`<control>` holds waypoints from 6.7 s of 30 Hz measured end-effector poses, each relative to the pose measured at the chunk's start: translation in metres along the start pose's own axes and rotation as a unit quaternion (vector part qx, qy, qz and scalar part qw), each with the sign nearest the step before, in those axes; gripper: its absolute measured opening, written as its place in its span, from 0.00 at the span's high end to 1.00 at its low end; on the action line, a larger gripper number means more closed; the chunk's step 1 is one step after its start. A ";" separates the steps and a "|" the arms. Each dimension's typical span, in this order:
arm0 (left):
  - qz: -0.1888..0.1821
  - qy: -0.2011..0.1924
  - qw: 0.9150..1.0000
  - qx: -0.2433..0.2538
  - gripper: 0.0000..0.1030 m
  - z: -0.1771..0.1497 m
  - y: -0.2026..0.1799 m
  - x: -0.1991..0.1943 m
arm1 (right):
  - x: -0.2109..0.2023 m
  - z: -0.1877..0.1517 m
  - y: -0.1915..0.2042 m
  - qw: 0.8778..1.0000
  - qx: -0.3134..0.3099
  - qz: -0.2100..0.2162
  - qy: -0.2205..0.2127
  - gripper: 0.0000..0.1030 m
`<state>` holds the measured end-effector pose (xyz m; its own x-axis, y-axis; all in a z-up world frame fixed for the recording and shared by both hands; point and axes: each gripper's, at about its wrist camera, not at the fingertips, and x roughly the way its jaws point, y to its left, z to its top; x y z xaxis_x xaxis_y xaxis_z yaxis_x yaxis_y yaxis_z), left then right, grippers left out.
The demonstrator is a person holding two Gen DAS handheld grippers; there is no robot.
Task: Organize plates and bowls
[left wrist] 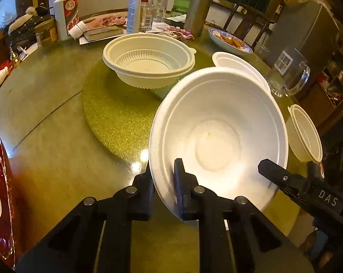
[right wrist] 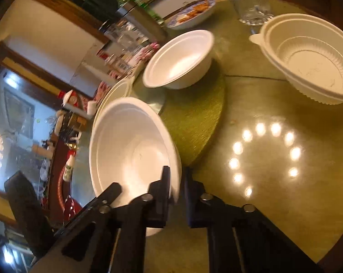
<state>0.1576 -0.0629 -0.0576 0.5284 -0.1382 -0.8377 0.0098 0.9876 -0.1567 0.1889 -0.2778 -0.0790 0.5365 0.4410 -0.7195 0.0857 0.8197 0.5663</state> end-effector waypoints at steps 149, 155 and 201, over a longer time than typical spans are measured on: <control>0.104 -0.059 0.977 -0.179 0.87 -0.106 0.248 -0.123 | 0.070 -0.179 0.262 0.953 -0.291 0.011 0.085 0.87; 0.105 -0.057 0.976 -0.180 0.87 -0.105 0.246 -0.122 | 0.069 -0.179 0.260 0.952 -0.297 0.004 0.079 0.86; 0.022 -0.111 0.988 -0.109 0.23 -0.011 0.097 -0.104 | -0.025 -0.043 0.069 0.996 -0.067 0.032 -0.049 0.12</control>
<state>0.0948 0.0467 0.0085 0.6978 -0.0510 -0.7145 -0.1877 0.9496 -0.2512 0.1448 -0.2170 -0.0394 0.6176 0.4616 -0.6368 -0.0610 0.8353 0.5464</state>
